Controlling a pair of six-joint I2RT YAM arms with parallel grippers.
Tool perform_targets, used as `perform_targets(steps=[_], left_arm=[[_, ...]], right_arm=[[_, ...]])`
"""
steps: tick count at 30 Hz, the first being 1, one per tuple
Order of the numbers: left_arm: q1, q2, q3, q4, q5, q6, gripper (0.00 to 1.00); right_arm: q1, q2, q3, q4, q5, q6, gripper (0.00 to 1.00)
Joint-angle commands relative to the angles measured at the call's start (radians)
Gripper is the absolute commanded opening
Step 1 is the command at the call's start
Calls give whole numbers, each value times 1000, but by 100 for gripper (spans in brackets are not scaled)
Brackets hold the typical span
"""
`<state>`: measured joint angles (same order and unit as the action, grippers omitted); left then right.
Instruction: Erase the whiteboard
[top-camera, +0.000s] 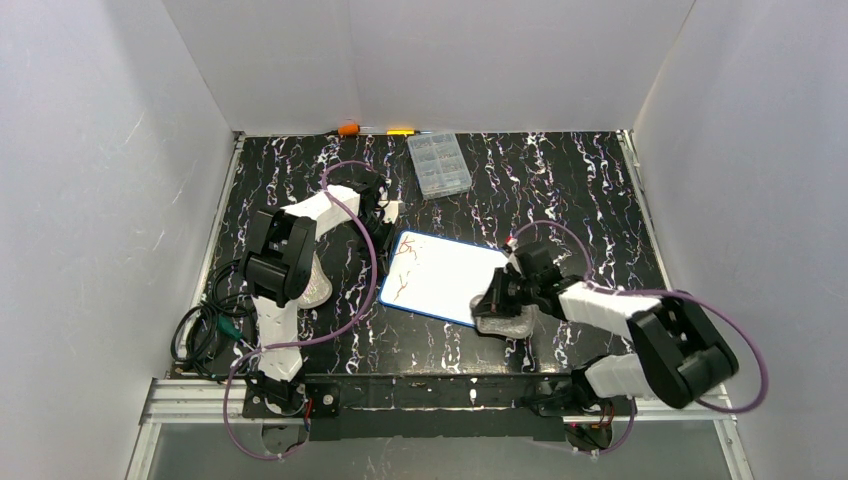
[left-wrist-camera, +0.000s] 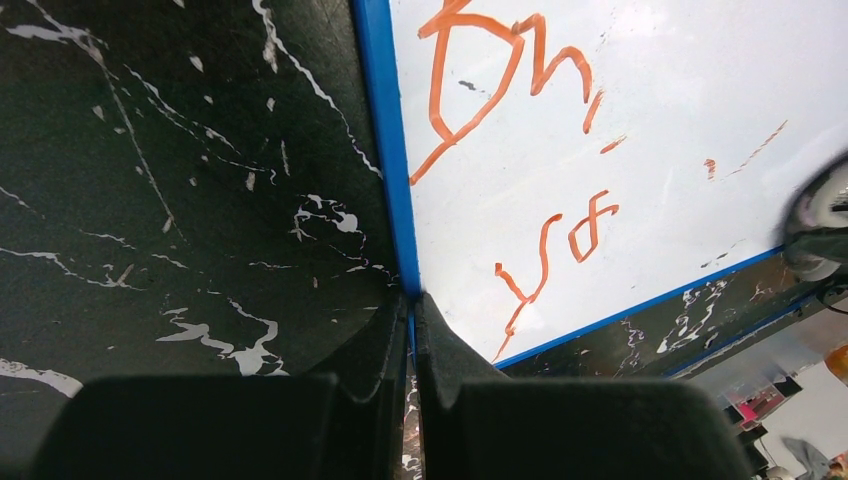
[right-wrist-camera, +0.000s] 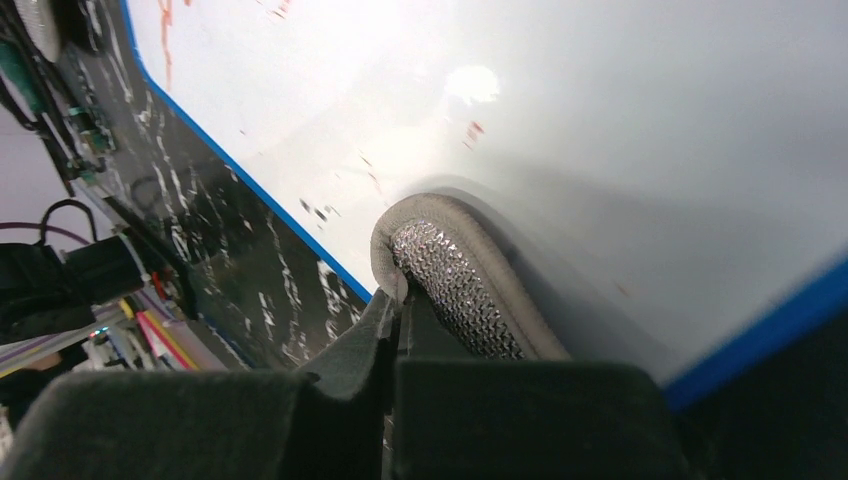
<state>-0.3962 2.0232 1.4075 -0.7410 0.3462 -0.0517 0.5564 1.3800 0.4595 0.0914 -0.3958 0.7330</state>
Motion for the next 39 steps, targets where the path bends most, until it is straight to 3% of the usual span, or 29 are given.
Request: perform_targets(steps=[1,4,7,14,18,30,35,39], left_arm=[[-29,69,-20,-13,-66,37,0],[-29,66,-20,-17,-81,38,0],[-29,55,-27,-18,-90,45,0],[-17,47,-31,-20,-101,47,0],[-15,46,-30,-23,-97,47,0],[-15,44,-25,-29,-67,48,0],[-17,47,-29,-28,-55,47,0],[-17,53,-27,-29,-62,45,0]], right_arm=[[70,182,68,193,30,57,1],[74,198,84,159,61,51,1],[42,88,44,28,138,13,1],[-157,-303,-42,-308,171,-91,1],[-180,-336,-15,-375,162,-117,1],[-159,-164,-46,-120,82,-23,1],[-30,-53,-28,-21,152,24,1],[111,81,-23,185,232,122,1]])
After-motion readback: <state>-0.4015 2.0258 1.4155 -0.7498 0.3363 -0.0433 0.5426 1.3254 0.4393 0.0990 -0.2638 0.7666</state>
